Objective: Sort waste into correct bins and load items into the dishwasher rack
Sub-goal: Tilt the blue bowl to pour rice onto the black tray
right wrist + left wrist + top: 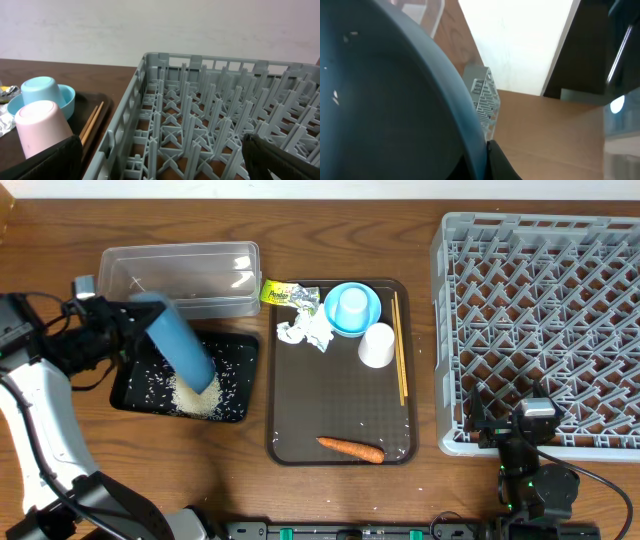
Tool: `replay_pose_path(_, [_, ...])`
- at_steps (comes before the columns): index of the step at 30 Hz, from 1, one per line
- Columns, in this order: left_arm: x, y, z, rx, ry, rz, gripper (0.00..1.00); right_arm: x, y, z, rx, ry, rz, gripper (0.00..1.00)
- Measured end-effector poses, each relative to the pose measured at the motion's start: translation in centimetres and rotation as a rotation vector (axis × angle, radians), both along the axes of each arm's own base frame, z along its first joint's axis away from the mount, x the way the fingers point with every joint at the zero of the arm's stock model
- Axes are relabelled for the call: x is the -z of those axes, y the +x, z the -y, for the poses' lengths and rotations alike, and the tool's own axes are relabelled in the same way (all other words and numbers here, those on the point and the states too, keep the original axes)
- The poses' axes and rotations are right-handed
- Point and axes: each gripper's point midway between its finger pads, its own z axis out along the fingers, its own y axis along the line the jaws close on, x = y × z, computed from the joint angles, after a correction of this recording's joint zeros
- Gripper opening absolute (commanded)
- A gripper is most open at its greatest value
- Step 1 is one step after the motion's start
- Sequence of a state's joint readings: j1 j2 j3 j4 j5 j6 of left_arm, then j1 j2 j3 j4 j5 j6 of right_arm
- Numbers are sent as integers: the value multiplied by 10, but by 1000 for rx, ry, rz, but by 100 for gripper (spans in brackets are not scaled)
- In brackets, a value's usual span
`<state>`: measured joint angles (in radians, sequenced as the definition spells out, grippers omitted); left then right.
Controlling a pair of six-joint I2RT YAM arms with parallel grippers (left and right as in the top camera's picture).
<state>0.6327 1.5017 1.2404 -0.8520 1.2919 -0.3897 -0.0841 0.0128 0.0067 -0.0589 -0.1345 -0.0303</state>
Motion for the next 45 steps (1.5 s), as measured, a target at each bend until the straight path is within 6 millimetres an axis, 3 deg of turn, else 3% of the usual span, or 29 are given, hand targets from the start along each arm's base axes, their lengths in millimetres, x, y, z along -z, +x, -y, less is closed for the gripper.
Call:
replay_pose_path(9, [-10,-6,-14,-25,-41,51,6,0,0,0,0,0,0,99])
replay_pose_path(22, [-16,-8,-12,-4,-46,102,6,0,0,0,0,0,0,99])
replay_pose_path(39, [-5,-21,-2,44,33,119,6,0,0,0,0,0,0,99])
replay_pose_path(42, [7,-28,-1,36,42,27,6,0,0,0,0,0,0,99])
replay_pose_path(45, [7,-32,6,66,51,42,6,0,0,0,0,0,0,99])
